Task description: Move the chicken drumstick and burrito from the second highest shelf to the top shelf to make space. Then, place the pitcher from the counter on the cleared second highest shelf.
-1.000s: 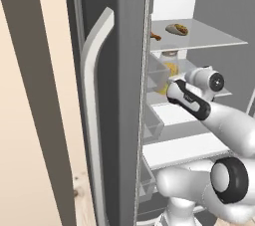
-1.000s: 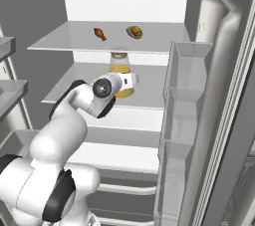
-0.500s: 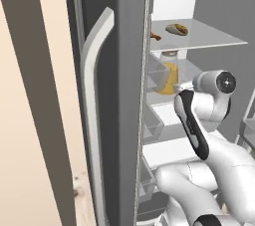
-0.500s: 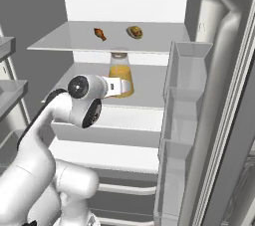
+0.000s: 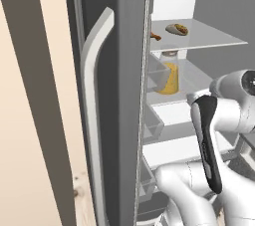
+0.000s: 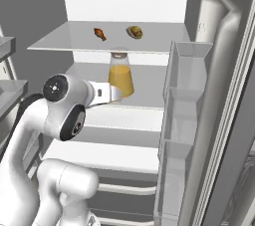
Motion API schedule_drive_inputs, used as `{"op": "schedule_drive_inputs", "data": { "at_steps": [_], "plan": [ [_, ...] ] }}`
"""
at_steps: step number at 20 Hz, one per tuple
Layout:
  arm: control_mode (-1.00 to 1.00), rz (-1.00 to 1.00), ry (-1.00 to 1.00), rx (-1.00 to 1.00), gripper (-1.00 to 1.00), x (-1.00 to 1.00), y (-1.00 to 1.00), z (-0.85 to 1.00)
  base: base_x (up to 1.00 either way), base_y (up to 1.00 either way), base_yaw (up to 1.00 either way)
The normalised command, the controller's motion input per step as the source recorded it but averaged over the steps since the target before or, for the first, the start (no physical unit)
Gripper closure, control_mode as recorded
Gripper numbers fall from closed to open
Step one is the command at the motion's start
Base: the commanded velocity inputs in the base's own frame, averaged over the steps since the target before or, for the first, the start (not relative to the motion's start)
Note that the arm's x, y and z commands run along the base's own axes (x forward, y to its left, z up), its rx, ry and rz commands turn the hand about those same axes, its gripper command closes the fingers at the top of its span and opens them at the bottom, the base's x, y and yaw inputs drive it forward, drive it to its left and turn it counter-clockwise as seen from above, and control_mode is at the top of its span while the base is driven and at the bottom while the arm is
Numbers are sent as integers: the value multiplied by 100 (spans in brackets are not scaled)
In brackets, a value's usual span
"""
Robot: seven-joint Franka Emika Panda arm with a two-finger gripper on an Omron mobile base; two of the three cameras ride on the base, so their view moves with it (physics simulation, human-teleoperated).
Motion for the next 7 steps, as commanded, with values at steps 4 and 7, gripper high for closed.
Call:
{"op": "schedule_drive_inputs", "data": {
  "at_steps": [4,7],
  "plan": [
    [-100,4,1,-2,-100,-18,4,-2,0,0,0],
    [-100,0,0,0,-100,-3,0,0,0,0,0]
  ]
}}
